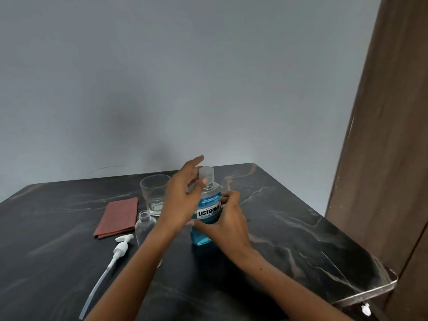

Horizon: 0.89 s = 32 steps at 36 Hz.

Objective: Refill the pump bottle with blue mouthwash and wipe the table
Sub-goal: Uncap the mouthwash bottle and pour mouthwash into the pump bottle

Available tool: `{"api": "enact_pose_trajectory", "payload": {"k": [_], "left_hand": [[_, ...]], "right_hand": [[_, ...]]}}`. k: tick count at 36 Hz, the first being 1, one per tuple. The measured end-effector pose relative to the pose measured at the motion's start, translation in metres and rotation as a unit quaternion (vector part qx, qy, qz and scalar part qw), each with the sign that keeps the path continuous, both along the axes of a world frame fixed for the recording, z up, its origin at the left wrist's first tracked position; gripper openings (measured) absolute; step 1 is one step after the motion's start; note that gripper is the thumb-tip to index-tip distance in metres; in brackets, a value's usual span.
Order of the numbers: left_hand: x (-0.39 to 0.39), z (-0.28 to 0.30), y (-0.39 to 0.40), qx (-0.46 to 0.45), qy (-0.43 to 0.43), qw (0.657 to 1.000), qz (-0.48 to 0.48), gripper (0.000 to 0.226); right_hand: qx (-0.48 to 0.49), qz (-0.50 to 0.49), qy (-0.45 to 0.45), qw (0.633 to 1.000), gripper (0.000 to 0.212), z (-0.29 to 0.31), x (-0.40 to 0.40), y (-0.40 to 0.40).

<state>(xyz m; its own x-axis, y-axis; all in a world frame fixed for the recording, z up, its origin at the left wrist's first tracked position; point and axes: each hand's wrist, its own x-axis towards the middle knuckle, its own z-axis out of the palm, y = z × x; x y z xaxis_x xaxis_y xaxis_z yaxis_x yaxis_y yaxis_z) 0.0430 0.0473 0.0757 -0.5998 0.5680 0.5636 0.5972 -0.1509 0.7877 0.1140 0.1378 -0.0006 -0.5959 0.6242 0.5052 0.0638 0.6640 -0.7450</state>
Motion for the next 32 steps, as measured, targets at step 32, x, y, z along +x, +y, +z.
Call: {"api": "enact_pose_trajectory", "payload": {"k": [32], "left_hand": [[0.014, 0.023, -0.010, 0.082, 0.089, 0.983, 0.139, 0.030]], "right_hand": [[0.021, -0.029, -0.014, 0.999, 0.078, 0.000, 0.006, -0.022]]}}
